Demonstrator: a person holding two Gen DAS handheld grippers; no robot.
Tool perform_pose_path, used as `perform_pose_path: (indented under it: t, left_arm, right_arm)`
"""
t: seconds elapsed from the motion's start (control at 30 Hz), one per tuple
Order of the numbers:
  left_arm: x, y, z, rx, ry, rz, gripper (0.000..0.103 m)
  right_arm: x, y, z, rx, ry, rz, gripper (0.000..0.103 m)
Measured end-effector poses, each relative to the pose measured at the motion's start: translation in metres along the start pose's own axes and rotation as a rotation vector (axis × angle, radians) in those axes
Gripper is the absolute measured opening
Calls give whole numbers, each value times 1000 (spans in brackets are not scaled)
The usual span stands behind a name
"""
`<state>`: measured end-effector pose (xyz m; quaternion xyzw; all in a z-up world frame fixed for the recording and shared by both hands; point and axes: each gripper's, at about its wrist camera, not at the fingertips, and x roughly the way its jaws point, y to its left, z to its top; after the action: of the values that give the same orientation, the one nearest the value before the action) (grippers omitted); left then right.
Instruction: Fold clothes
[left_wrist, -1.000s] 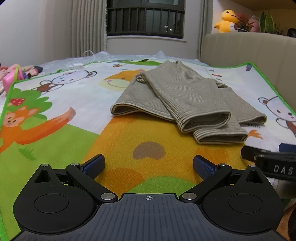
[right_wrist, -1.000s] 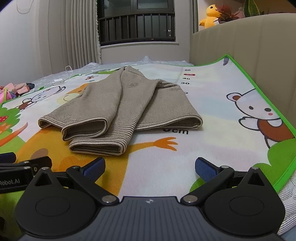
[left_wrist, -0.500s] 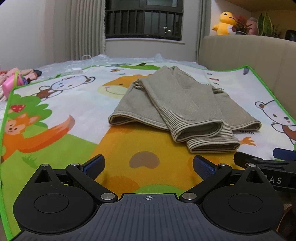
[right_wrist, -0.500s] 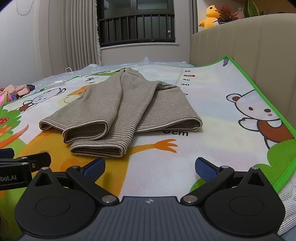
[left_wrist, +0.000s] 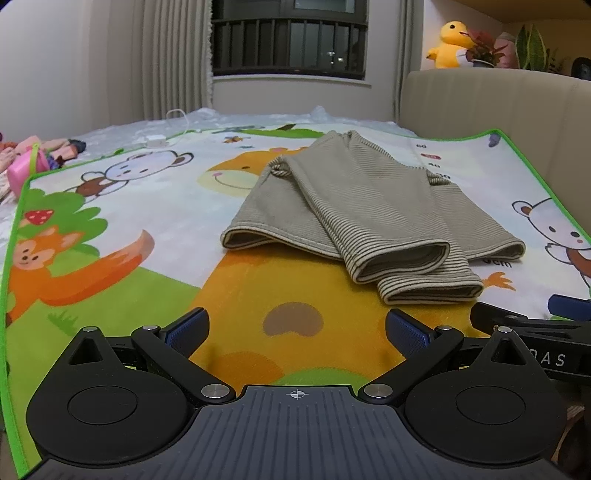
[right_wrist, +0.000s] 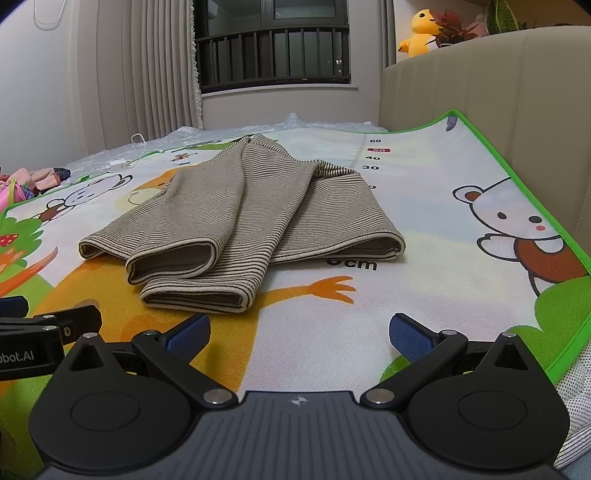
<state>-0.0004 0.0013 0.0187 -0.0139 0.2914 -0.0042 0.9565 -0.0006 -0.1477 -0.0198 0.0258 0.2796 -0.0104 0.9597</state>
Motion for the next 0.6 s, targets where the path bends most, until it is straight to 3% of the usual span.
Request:
perform_pose_path:
  t: [0.6]
  left_arm:
    - [-1, 0, -1, 5, 17, 9, 103]
  right_arm:
    - [0, -1, 2, 6, 10, 9, 103]
